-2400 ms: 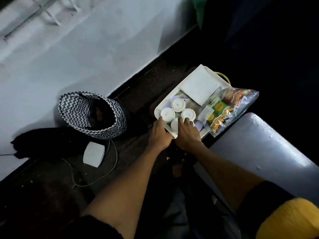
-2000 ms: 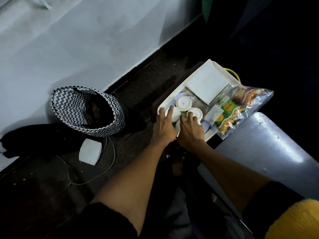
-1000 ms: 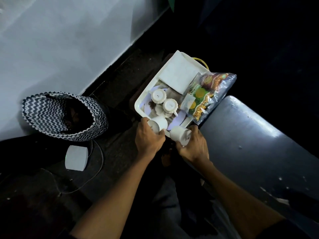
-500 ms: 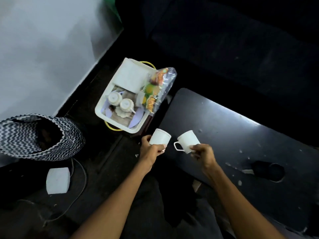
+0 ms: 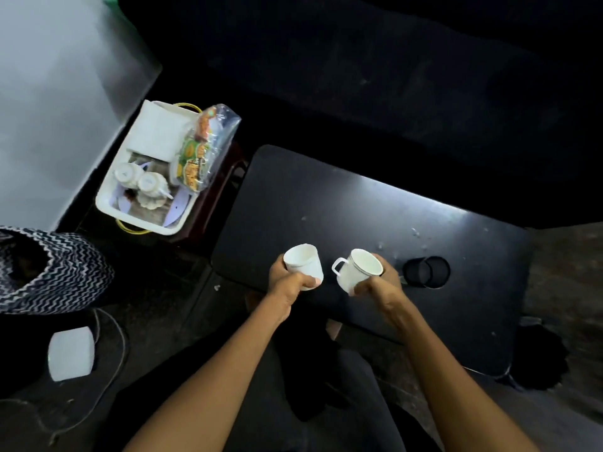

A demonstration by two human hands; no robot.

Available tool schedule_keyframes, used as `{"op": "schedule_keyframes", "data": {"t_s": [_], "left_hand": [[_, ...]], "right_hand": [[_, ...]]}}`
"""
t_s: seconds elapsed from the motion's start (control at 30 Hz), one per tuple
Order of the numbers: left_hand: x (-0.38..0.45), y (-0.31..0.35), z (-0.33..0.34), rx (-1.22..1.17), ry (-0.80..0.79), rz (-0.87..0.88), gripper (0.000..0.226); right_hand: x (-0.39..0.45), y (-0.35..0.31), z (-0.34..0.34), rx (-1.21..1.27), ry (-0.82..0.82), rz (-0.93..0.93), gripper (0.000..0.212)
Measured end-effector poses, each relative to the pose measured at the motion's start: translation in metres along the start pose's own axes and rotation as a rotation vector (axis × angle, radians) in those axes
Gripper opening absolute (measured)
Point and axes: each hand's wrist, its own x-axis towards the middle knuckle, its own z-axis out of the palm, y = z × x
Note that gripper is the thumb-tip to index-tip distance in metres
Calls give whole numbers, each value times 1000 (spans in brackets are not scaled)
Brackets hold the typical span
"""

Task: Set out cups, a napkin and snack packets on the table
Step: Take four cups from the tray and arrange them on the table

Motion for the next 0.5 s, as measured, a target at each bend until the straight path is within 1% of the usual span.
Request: {"op": "schedule_keyframes", "data": {"t_s": [0.17,0.27,0.4,0.5], "left_hand": [[14,-23,24,319,67,112,74],[27,-34,30,500,105,178,78],[52,-47,33,682,89,335,80],[72,-57,34,730,100,428,82]], "right_hand": [[13,24,-20,-209,94,-40,74],[21,43,-24,-370,117,-56,69],[39,60,-17,-610,82,-218,56],[63,69,-12,-848,38,-249,59]]}}
